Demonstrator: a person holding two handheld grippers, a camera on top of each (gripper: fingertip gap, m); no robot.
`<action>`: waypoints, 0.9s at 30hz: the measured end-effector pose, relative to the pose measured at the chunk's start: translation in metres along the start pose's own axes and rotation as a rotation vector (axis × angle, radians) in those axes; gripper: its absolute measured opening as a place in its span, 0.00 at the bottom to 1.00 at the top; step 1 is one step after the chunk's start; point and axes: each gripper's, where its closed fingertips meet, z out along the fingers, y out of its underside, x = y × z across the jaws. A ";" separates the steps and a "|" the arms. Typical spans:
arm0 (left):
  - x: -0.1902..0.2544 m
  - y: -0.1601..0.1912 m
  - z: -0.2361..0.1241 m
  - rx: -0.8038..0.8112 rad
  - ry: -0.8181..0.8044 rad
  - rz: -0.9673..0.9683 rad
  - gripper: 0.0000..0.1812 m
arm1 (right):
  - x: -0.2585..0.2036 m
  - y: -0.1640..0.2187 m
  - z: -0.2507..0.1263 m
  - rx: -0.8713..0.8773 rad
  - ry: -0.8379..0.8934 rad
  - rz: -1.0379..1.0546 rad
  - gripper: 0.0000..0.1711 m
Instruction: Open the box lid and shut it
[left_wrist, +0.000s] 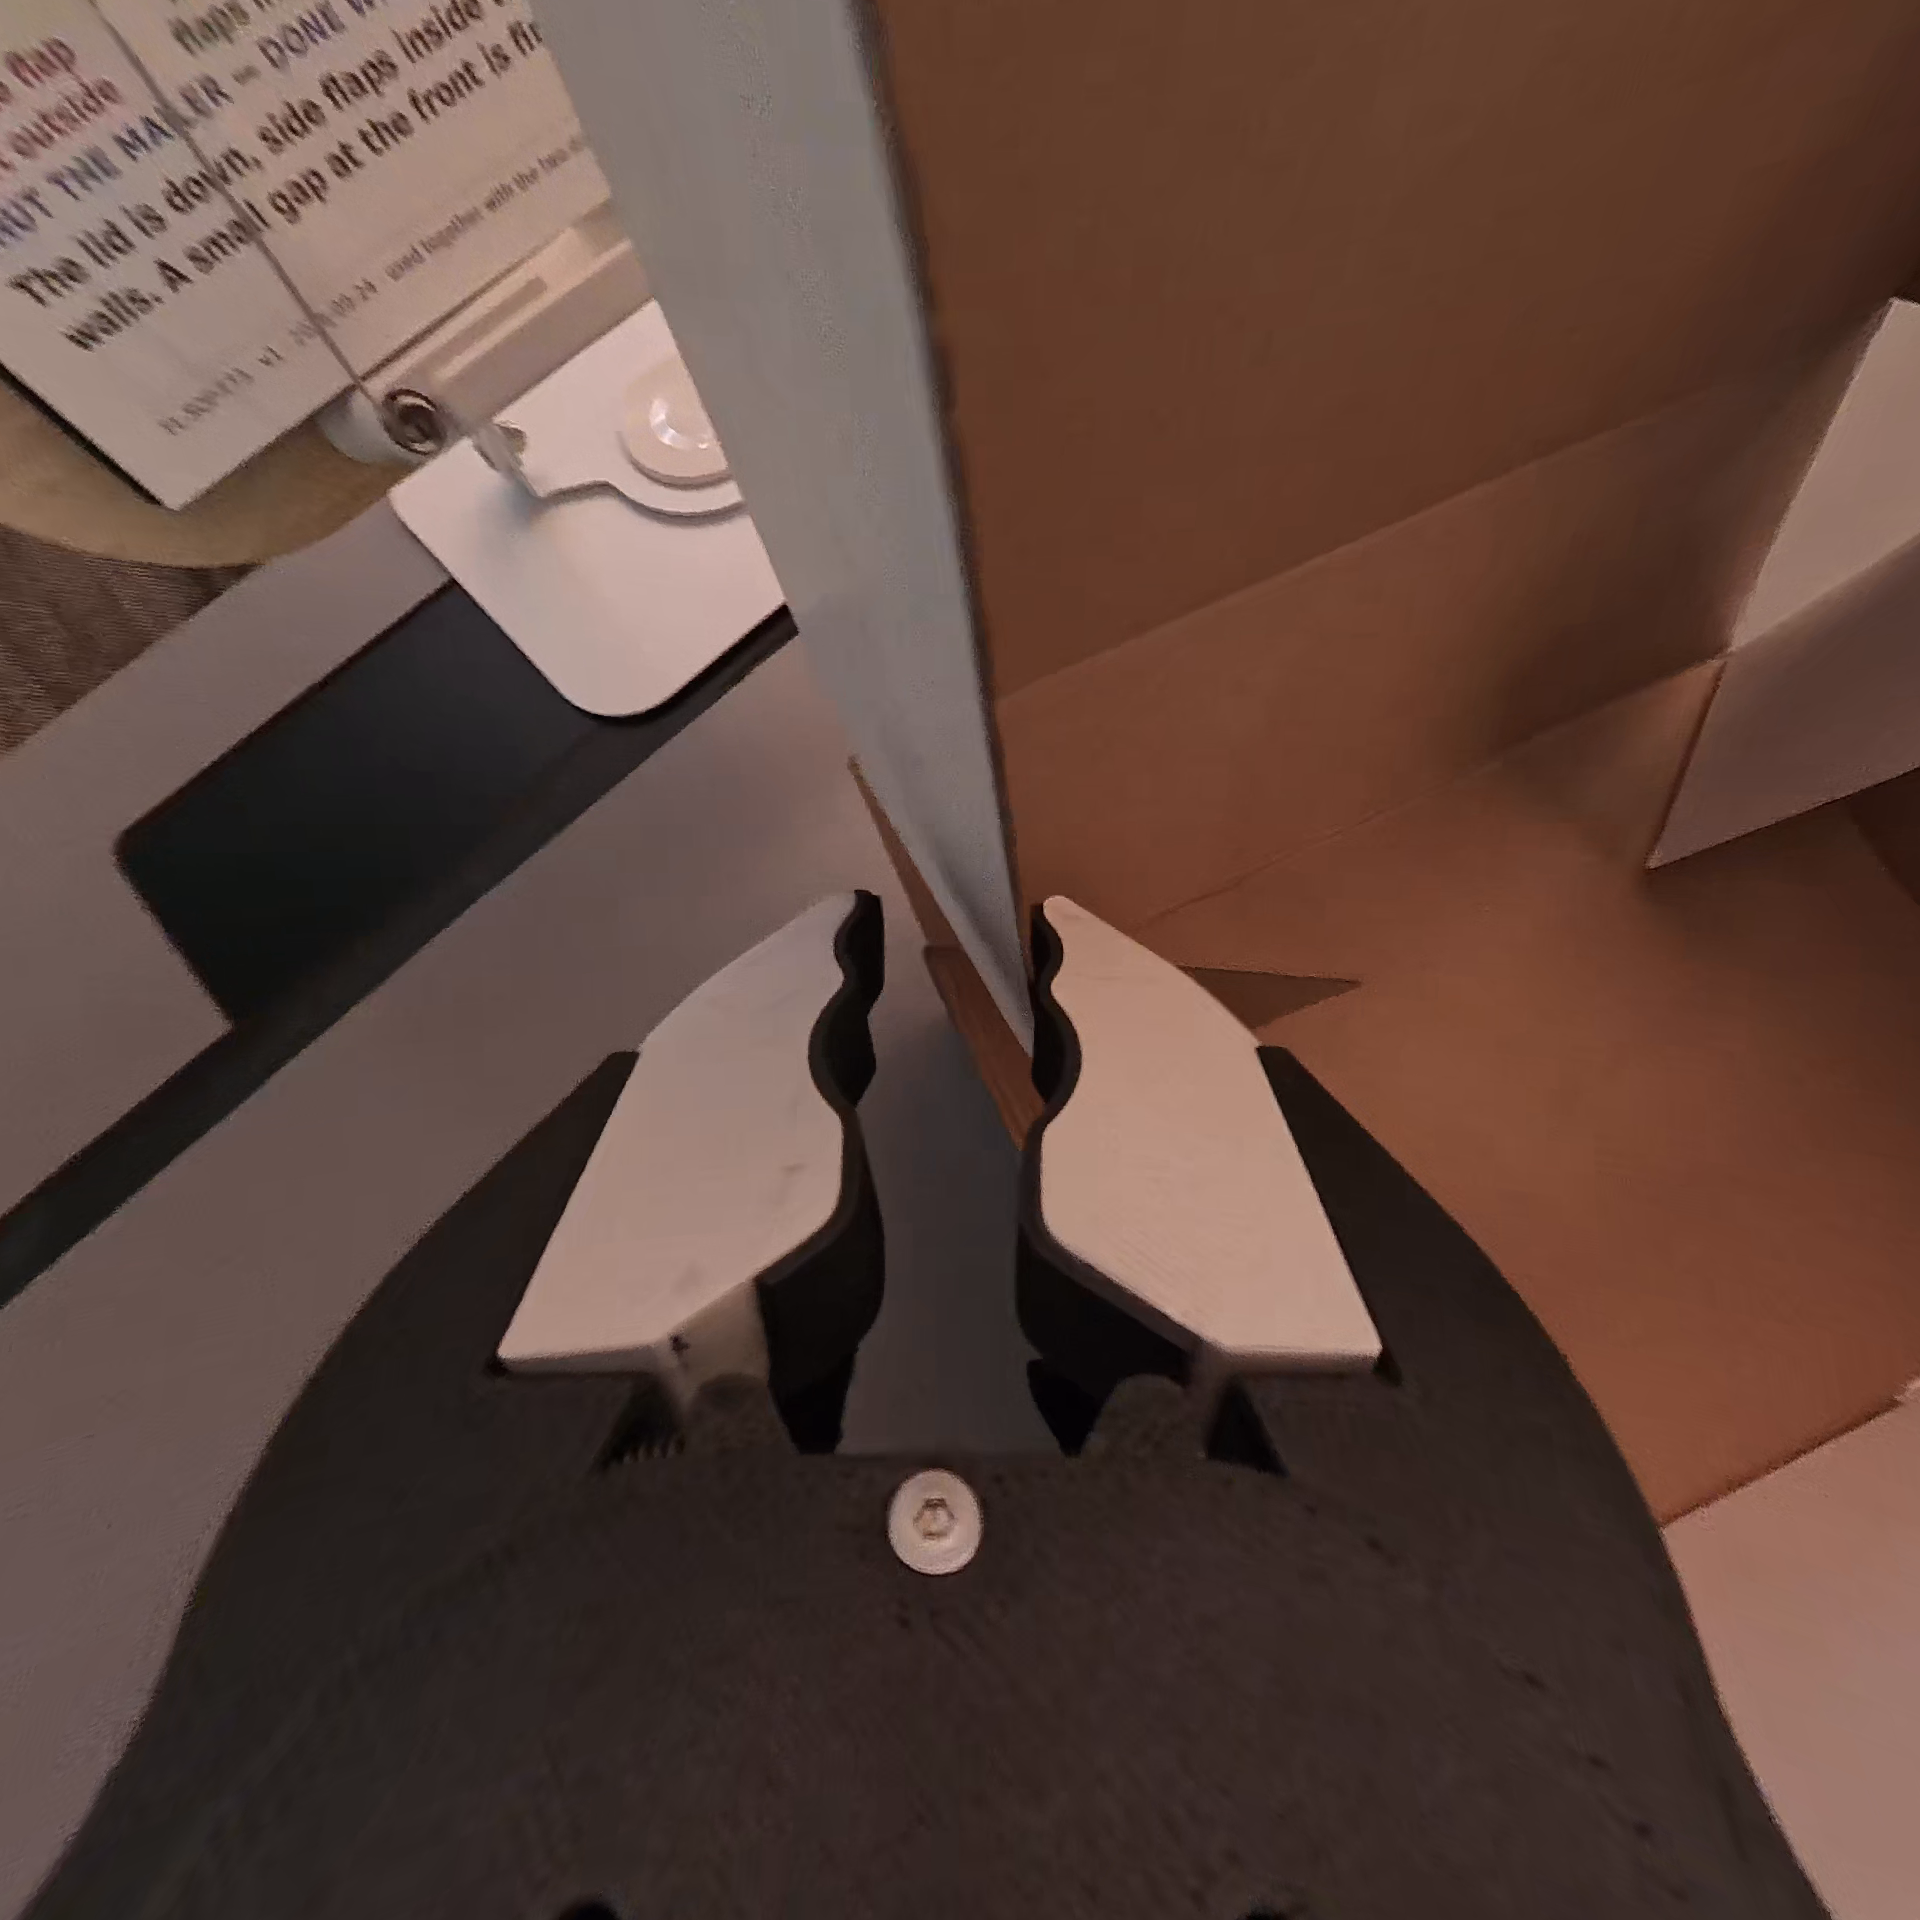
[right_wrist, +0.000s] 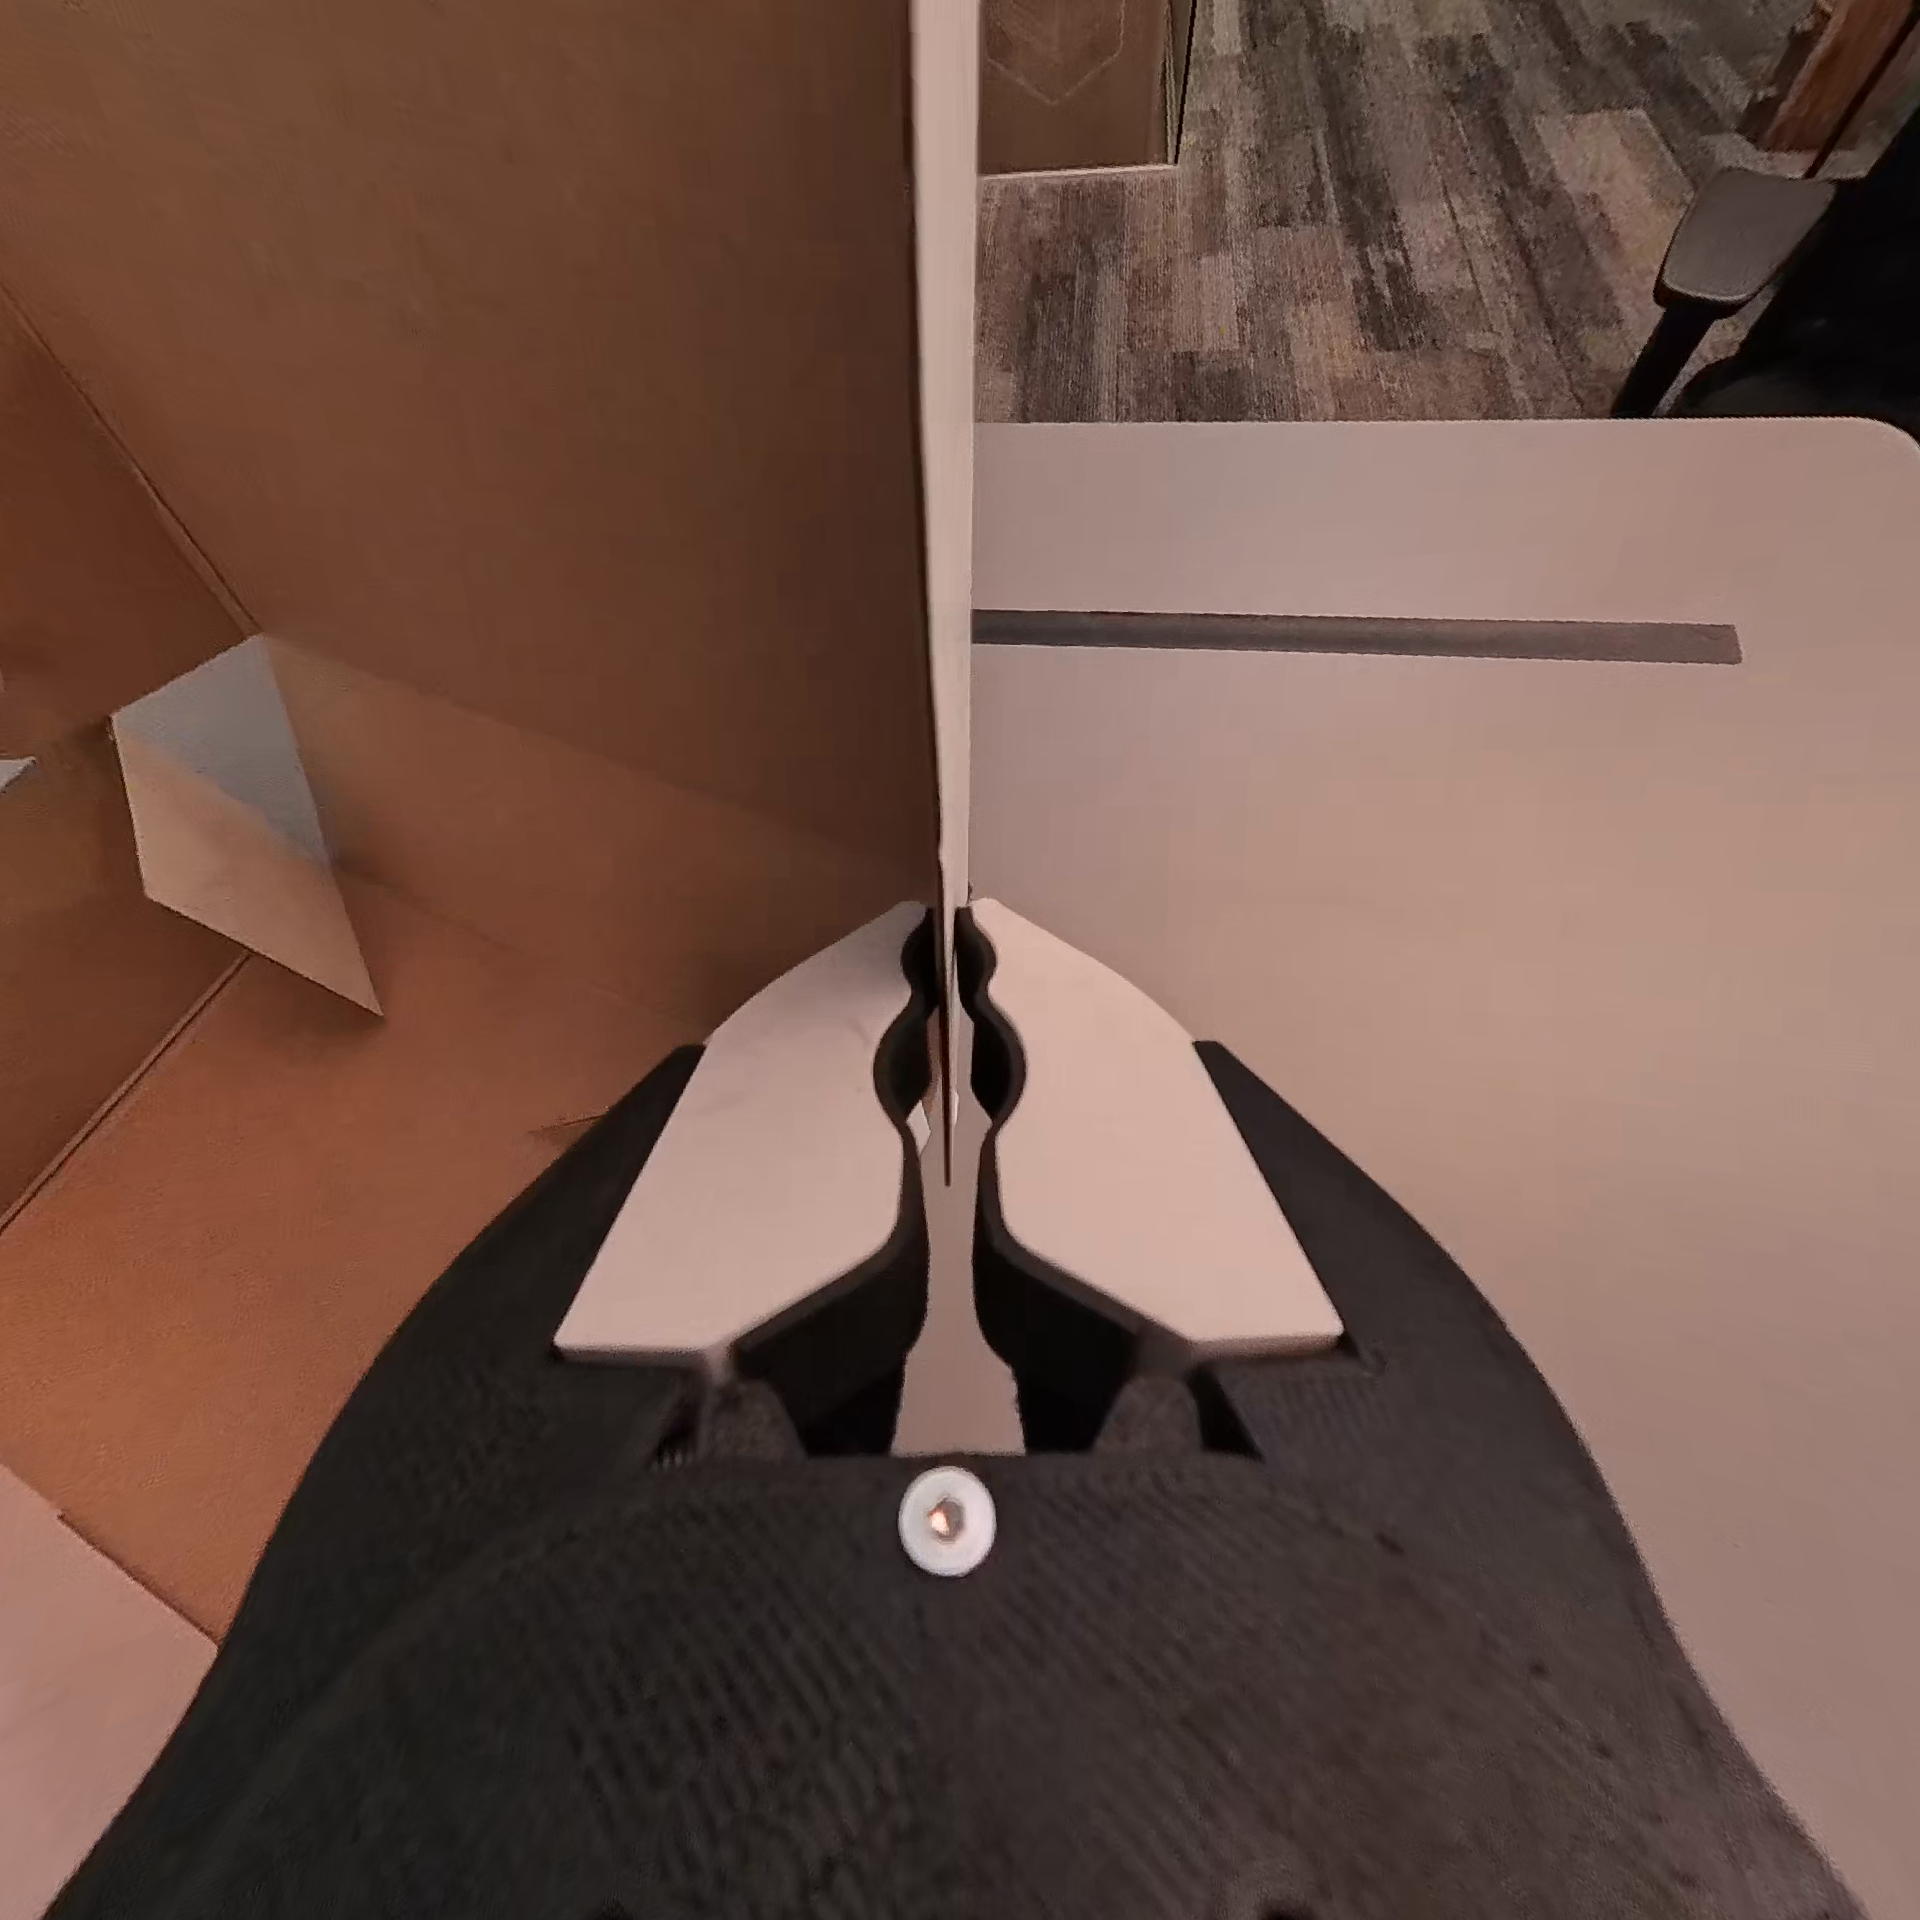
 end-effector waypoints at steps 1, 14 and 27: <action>0.003 0.000 0.001 0.002 0.026 -0.009 0.15 | 0.000 0.000 0.000 0.006 -0.005 0.000 0.02; -0.025 -0.003 -0.017 0.033 -0.115 -0.001 0.03 | -0.015 -0.028 0.025 0.100 -0.109 -0.018 0.03; -0.048 0.012 -0.034 -0.037 -0.226 0.000 0.05 | -0.045 -0.050 0.074 0.198 -0.188 -0.239 0.04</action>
